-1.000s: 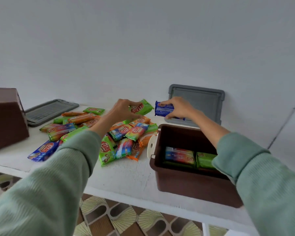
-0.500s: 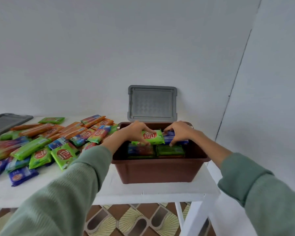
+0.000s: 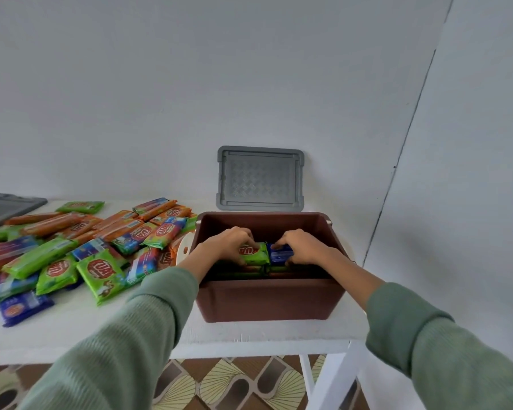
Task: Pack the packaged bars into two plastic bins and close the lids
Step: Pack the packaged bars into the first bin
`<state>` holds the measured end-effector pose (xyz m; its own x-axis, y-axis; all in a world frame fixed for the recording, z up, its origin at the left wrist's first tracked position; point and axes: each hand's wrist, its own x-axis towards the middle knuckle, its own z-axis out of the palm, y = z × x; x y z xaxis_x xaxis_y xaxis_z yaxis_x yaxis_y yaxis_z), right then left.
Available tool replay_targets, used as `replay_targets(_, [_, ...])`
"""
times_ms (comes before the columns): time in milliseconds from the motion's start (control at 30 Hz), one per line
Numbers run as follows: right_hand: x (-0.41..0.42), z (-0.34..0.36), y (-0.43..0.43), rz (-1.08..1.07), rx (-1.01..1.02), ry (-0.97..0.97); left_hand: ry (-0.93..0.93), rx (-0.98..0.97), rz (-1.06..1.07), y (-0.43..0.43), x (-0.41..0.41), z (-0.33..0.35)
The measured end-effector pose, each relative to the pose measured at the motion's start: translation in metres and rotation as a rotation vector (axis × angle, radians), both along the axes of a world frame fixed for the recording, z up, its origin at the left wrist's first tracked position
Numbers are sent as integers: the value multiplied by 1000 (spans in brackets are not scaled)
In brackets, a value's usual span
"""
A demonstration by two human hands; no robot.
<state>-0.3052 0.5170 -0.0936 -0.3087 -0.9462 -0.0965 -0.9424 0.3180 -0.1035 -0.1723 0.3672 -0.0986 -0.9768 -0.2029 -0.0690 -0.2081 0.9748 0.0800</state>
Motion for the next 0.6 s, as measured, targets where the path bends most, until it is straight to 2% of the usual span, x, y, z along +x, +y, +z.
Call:
replay_targets(300, [1, 2, 0, -44, 5, 13, 30, 29, 22, -6, 2, -3])
replay_targets(400, [1, 7, 1, -52, -10, -62, 29, 58, 31, -3, 4, 2])
replay_targets(467, [3, 19, -1, -62, -94, -116, 122, 157, 62, -4, 10, 14])
replay_targets(600, [18, 57, -25, -46, -263, -121, 477, 289, 182, -24, 37, 51])
